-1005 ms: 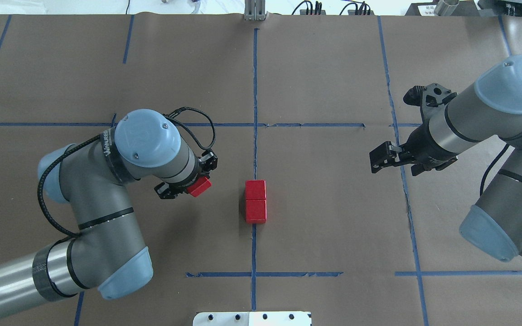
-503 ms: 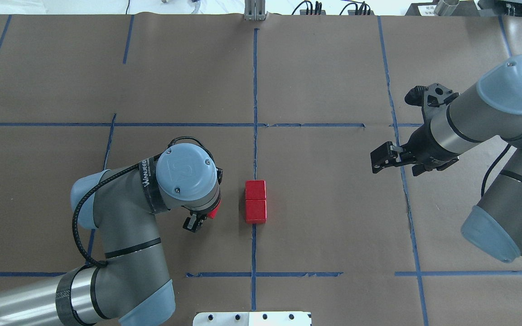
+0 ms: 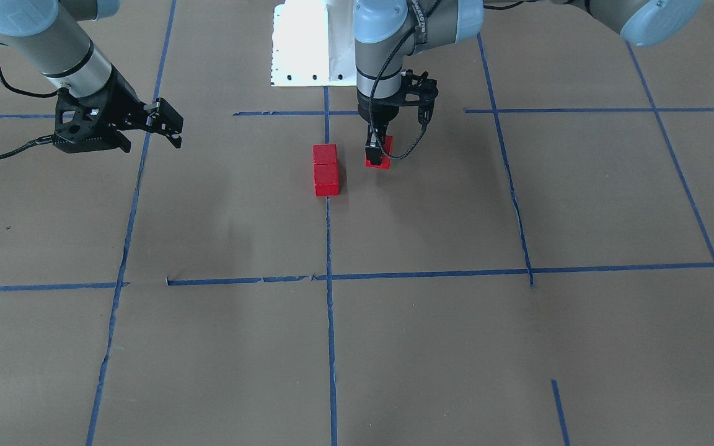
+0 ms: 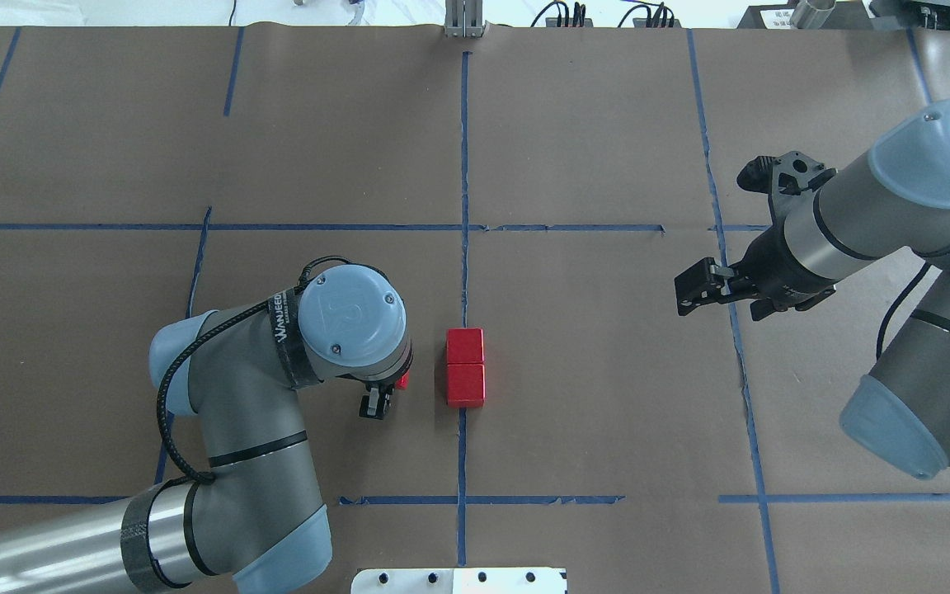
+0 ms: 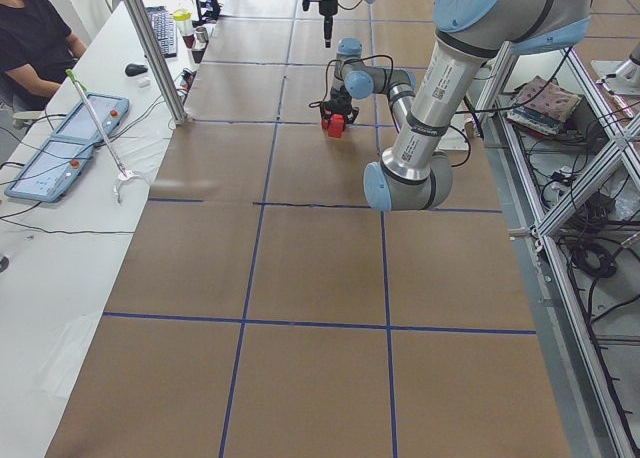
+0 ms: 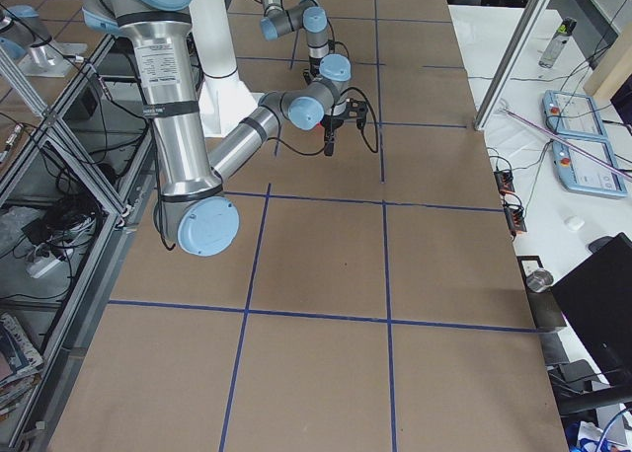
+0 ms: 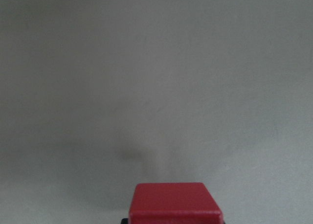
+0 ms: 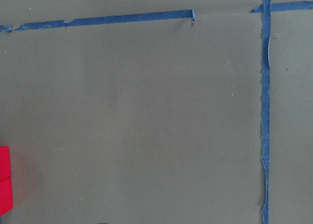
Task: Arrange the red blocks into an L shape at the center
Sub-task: 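Carry the cube with the left gripper beside the farther cube of the pair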
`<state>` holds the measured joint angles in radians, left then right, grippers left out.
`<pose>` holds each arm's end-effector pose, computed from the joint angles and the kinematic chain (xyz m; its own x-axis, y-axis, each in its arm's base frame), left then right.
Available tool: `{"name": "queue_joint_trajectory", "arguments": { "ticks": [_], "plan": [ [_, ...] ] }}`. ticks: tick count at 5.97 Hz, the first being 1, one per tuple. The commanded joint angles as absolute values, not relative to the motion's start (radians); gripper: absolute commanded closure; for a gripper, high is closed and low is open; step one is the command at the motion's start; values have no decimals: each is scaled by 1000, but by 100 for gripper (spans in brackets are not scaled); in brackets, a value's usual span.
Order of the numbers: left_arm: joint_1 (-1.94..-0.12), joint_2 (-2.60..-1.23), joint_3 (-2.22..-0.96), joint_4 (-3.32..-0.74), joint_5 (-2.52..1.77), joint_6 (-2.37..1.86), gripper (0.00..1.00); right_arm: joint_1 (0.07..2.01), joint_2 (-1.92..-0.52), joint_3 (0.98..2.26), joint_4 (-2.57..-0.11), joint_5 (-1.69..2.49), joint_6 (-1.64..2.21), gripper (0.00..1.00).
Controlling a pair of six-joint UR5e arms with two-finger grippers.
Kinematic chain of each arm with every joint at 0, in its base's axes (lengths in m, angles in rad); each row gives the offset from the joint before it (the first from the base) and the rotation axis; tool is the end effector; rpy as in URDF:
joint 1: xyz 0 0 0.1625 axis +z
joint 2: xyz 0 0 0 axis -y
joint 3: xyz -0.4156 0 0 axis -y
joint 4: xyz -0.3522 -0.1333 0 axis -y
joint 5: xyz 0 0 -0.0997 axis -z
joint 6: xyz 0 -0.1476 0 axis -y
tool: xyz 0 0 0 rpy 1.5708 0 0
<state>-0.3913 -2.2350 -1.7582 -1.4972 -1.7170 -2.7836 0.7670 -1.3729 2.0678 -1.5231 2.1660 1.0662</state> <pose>0.5691 -0.3557 0.2588 -0.0341 -0.9883 -0.1487 0.7158 0.0797 -0.6937 -0.3309 -0.3892 0.3671 0.6102 0.0321 0.7916 -0.0076 0.9994 -0.0347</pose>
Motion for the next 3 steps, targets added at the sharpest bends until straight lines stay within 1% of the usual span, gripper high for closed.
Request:
{"name": "queue_joint_trajectory", "arguments": {
  "ticks": [1, 3],
  "plan": [
    [-393, -2253, -1708, -1567, -1717, -2861, 100, 767, -1373, 2068, -1523, 2164, 1068, 0],
    [-402, -2273, -1686, -1571, -1717, -2850, 100, 767, -1373, 2069, -1523, 2164, 1068, 0]
  ]
}}
